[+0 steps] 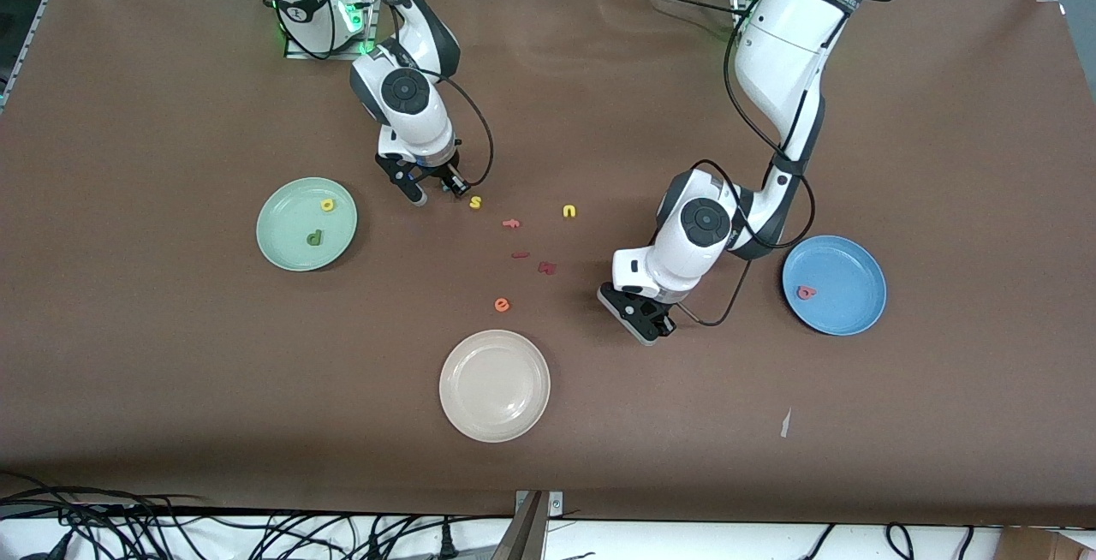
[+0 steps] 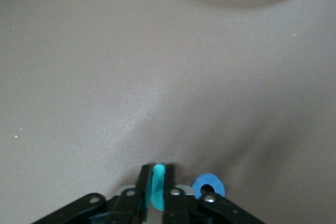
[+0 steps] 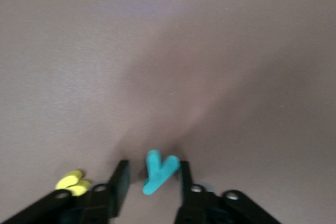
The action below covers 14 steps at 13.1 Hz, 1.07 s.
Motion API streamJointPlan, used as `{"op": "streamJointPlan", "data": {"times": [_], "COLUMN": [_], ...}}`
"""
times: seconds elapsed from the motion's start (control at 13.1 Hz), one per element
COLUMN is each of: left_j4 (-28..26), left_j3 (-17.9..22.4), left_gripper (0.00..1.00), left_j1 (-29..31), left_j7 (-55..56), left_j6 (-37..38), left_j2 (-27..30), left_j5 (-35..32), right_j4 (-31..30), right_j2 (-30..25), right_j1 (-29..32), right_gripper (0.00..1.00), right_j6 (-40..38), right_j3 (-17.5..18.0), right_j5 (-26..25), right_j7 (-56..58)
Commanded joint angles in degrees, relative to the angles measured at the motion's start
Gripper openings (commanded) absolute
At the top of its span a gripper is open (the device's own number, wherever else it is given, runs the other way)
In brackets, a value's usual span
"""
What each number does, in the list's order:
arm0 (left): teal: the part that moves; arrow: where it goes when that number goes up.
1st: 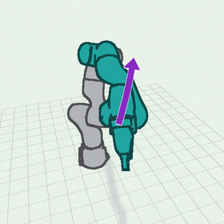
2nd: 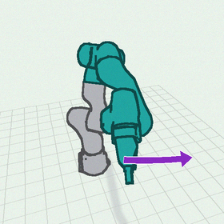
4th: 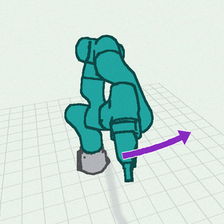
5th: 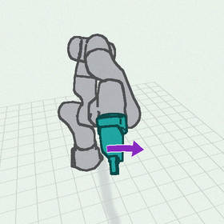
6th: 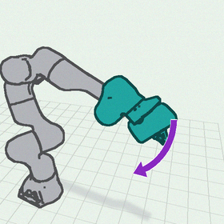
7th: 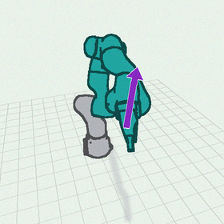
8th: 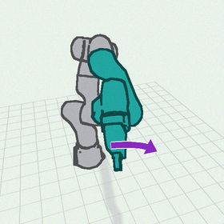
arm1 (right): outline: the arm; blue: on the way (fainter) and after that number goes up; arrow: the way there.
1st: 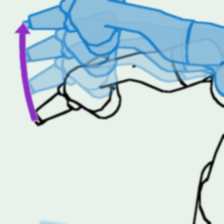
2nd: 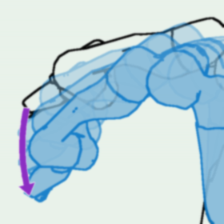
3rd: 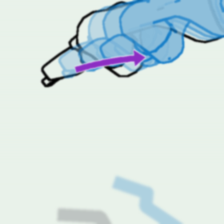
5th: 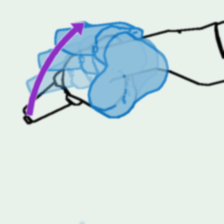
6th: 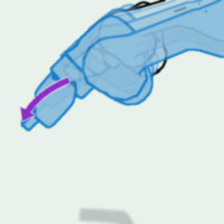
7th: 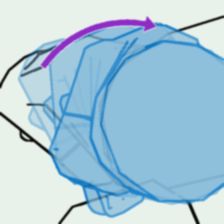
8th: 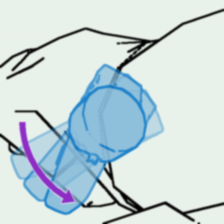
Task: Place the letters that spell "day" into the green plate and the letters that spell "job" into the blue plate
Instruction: 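Grasp the cyan y with the right gripper while the left gripper grasps the l, then place the y on the green plate while the left gripper places the l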
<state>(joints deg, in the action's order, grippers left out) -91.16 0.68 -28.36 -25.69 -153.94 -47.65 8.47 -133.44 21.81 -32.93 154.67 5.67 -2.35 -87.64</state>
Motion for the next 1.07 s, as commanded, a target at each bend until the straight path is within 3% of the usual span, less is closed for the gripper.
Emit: {"op": "streamJointPlan", "data": {"times": [0.0,0.15,0.38,0.53,0.76,0.99], "left_j4": [0.81,-0.15,-8.30,-14.19,-25.53,-28.19], "left_j3": [0.82,1.43,-2.59,-4.45,-5.86,-5.77], "left_gripper": [0.02,0.01,0.01,0.02,0.02,0.04], "left_j1": [-0.21,2.15,11.10,16.82,24.04,29.66], "left_j7": [-0.33,-0.33,-0.41,-0.50,-4.61,-12.78], "left_j6": [-0.14,1.78,9.33,13.90,15.07,14.72], "left_j2": [-0.43,2.54,12.55,18.79,28.03,29.55], "left_j5": [-2.57,-3.72,-4.16,-4.16,-4.16,-7.66], "right_j4": [0.02,0.19,1.25,2.12,3.62,3.71], "right_j2": [0.86,0.86,-0.97,-3.00,-7.21,-10.29], "right_j1": [-0.12,-0.03,0.15,0.15,0.15,0.24], "right_gripper": [0.13,0.06,0.03,0.03,0.03,0.03], "right_j6": [0.37,0.19,-0.33,-5.05,-13.23,-19.74], "right_j3": [-0.22,-0.22,-1.35,-2.49,-7.84,-13.90], "right_j5": [-0.20,-0.28,-0.37,-0.37,-0.46,-0.46], "right_j7": [-0.69,-0.25,1.06,4.11,16.75,30.29]}}
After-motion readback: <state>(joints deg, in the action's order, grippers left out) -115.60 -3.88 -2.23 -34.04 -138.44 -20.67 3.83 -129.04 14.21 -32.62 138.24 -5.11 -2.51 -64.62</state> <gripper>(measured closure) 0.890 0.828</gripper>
